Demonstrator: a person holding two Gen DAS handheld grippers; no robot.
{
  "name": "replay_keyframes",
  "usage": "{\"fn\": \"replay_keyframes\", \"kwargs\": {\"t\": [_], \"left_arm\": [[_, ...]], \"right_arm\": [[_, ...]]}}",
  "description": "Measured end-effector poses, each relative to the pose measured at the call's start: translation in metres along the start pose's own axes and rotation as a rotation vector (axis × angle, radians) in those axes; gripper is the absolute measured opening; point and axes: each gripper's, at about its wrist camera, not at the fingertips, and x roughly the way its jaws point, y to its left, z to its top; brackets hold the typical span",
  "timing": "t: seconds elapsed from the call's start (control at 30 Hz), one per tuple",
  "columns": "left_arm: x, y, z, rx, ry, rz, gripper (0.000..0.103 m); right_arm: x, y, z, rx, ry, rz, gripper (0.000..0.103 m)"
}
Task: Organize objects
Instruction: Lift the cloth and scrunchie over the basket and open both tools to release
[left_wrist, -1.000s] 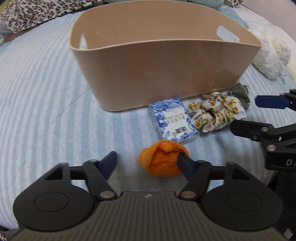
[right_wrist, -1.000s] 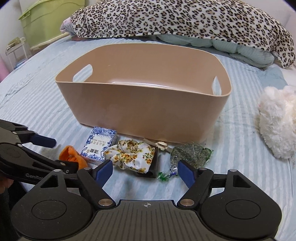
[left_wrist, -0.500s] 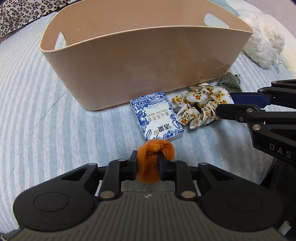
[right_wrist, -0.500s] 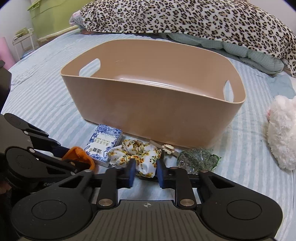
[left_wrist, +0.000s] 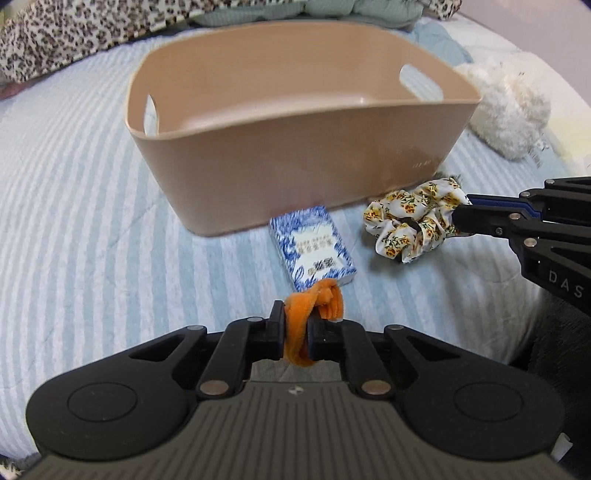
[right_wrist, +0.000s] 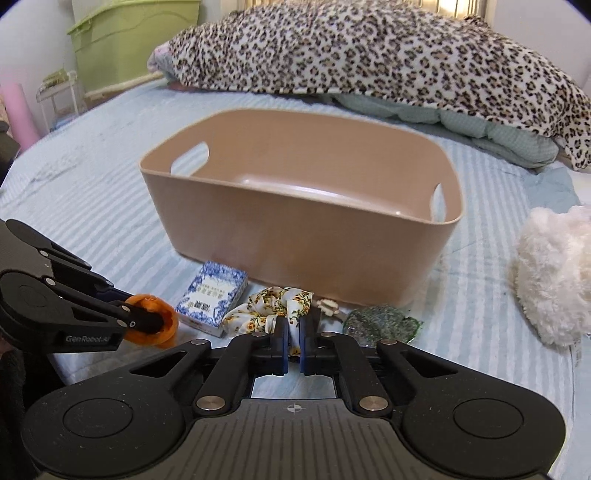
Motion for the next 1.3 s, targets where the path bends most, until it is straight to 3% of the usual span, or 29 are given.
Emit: {"fn": "replay_keyframes", "kwargs": {"t": [0.27, 0.5, 0.63, 0.83, 1.03, 1.3], "left_arm": [[-0.038, -0.003, 0.014, 0.005, -0.137, 0.054, 0.012], [-0.068, -0.004, 0.057, -0.022, -0.297, 0.078, 0.012], [-0.061, -0.011, 0.087, -0.013, -0.336, 0.062, 0.012], [-0.011, -0.010, 0.121, -0.067, -0.326, 0.128, 0.012], [0.041, 0.003, 0.133, -0.141, -0.223, 0.134, 0.012], [0.057, 0.015, 0.133, -0.131, -0.195, 0.147, 0.017]], "right_arm": [[-0.039, -0.010, 0.011, 0.032, -0.124, -0.007, 0.005], [-0.065, -0.032, 0.045, 0.093, -0.255, -0.053, 0.005], [-0.062, -0.048, 0.064, 0.139, -0.295, -0.072, 0.005], [-0.033, -0.067, 0.078, 0.193, -0.291, -0.139, 0.005], [0.013, -0.077, 0.084, 0.181, -0.212, -0.183, 0.005], [0.039, -0.058, 0.084, 0.135, -0.123, -0.193, 0.009]]}}
